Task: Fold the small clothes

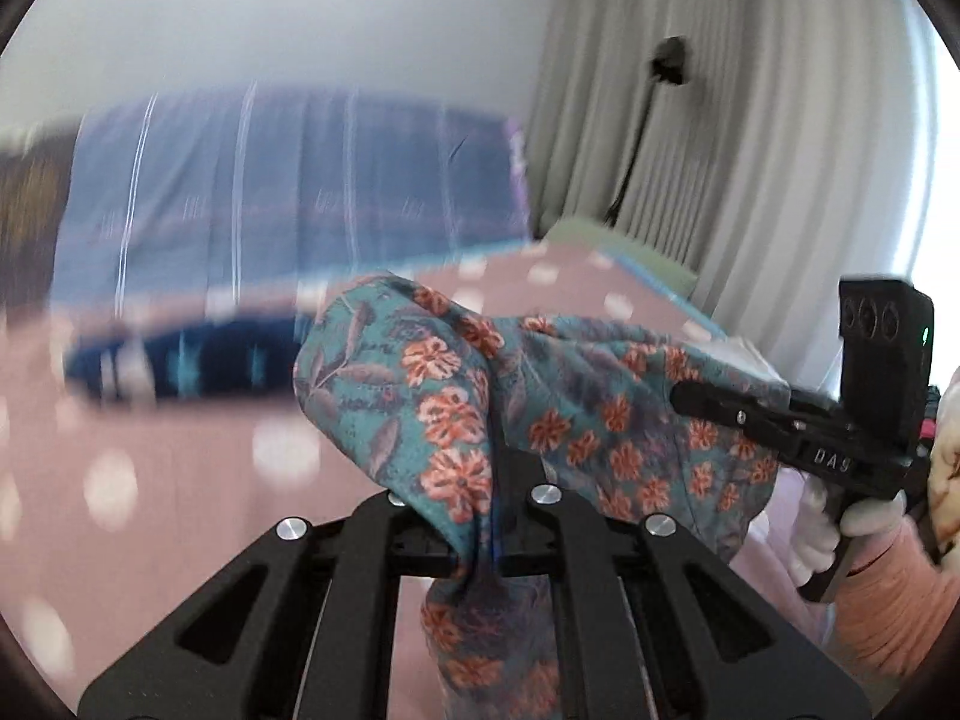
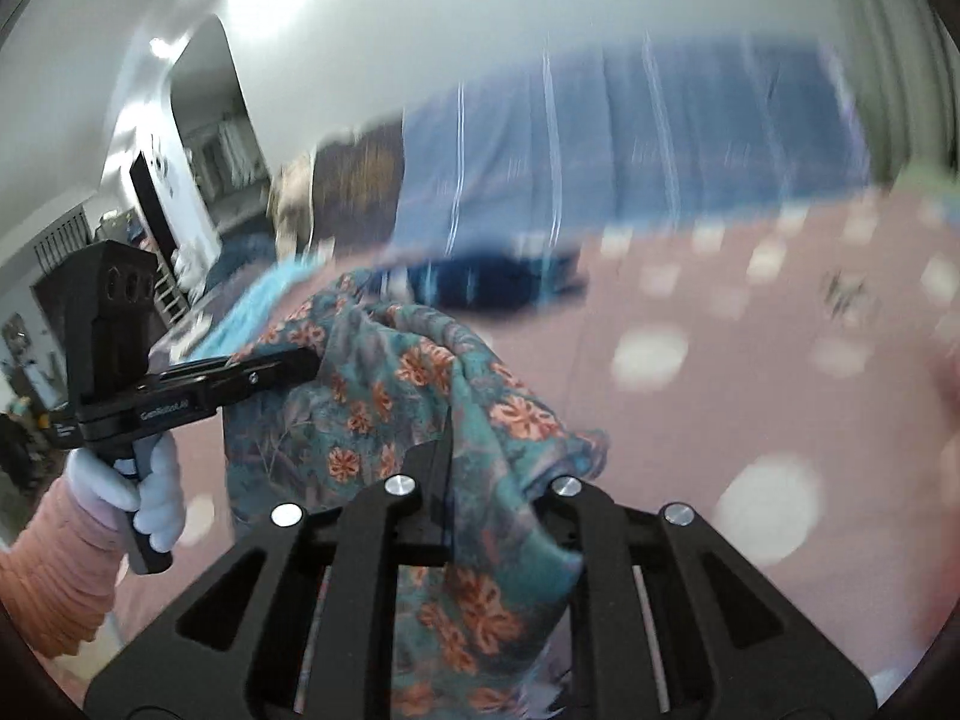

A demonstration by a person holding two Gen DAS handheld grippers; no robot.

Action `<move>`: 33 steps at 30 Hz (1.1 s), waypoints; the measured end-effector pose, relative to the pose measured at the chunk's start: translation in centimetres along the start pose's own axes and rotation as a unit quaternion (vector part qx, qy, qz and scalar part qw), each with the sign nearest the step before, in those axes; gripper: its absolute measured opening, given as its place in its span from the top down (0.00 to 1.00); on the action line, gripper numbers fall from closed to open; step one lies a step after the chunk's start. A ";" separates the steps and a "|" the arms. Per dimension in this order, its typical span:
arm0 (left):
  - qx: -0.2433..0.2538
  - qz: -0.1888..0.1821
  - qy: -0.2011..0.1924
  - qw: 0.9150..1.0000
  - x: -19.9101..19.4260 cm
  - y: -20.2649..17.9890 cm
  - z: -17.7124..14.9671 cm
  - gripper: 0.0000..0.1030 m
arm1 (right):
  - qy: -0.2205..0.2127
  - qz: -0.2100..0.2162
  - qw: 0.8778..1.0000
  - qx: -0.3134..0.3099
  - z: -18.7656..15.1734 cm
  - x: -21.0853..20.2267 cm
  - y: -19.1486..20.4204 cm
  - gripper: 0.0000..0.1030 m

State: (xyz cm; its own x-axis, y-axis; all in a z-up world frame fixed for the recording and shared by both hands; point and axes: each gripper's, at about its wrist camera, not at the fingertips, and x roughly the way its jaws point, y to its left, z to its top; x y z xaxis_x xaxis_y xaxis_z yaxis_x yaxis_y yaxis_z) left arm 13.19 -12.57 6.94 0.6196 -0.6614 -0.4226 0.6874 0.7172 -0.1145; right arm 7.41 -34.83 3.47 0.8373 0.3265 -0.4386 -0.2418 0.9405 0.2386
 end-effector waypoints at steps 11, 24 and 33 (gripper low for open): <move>0.069 0.030 -0.039 0.996 10.7 -1.0 15.5 0.93 | -0.088 -0.112 0.990 -0.026 15.5 -0.2 -7.1 0.86; 0.028 0.144 0.185 0.972 34.3 8.1 3.3 0.61 | 0.162 -0.290 0.938 0.100 9.7 22.7 -25.4 0.49; 0.077 0.148 0.181 0.969 33.0 5.5 -0.5 0.60 | 0.166 -0.259 0.939 0.153 2.9 22.7 -27.1 0.50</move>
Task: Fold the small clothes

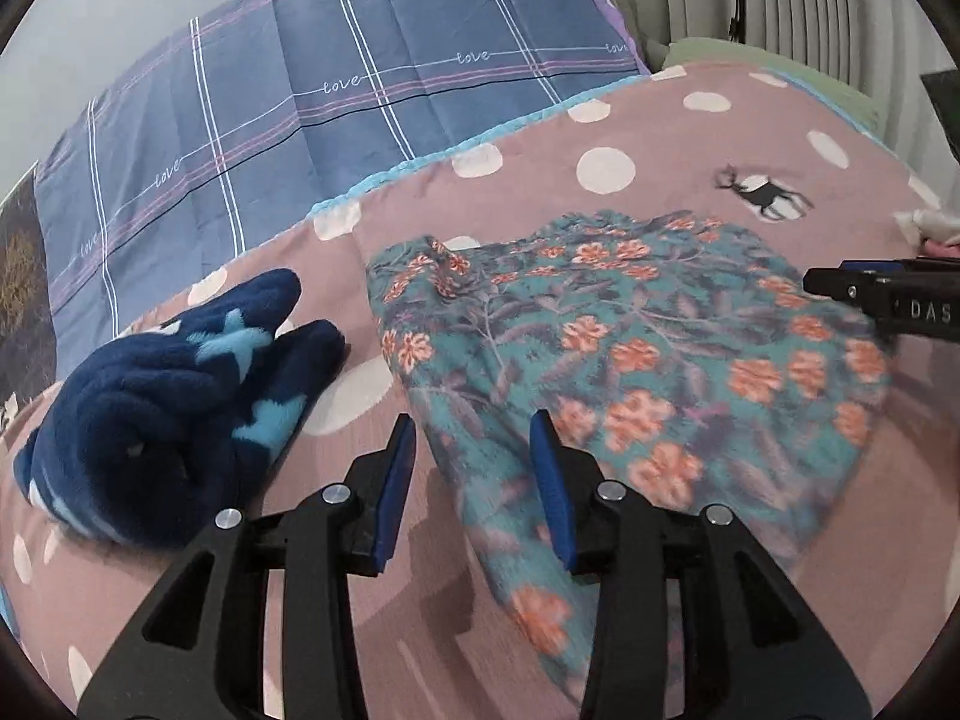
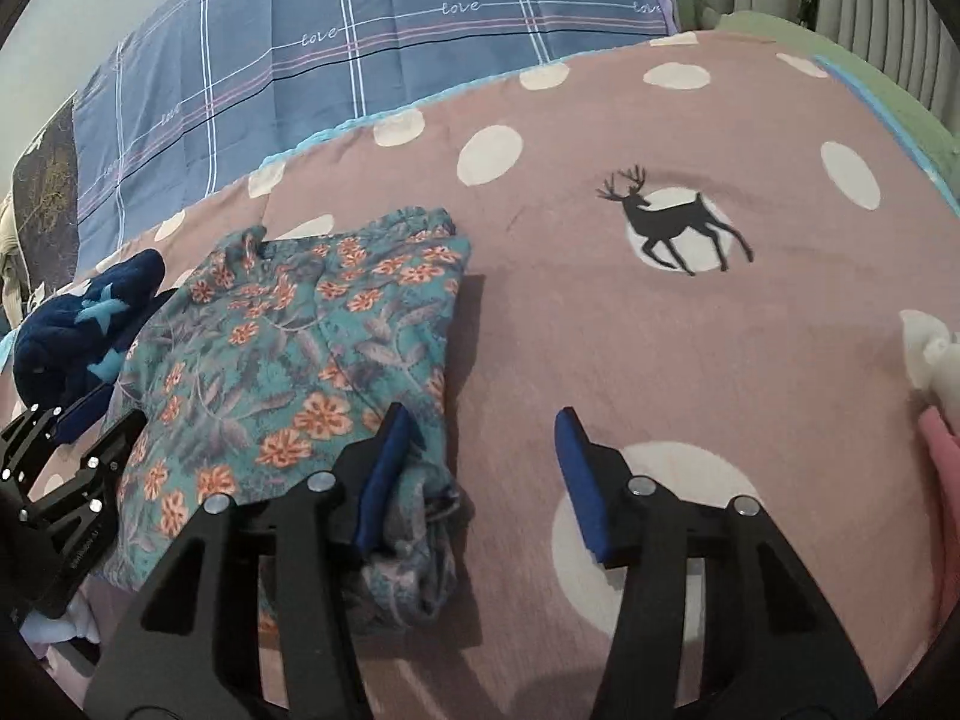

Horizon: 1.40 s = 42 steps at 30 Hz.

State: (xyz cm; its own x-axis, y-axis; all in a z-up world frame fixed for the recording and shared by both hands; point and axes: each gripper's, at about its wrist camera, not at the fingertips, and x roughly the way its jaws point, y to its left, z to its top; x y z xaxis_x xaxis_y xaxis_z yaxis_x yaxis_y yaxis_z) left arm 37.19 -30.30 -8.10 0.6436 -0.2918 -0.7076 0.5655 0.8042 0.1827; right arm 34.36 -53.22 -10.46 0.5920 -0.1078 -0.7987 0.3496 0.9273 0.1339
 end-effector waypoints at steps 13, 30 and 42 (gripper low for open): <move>-0.048 -0.061 -0.157 0.985 -21.0 -3.2 -8.5 0.13 | -0.139 -0.007 0.988 -0.068 -12.1 -21.5 3.2 0.20; -0.106 -0.046 -0.183 0.976 -34.1 -5.9 -17.3 0.01 | -0.189 0.002 0.981 -0.033 -26.5 -37.1 4.7 0.02; -0.093 -0.009 -0.191 0.977 -36.9 -6.7 -19.2 0.01 | -0.191 -0.010 0.981 -0.040 -27.8 -37.8 5.1 0.02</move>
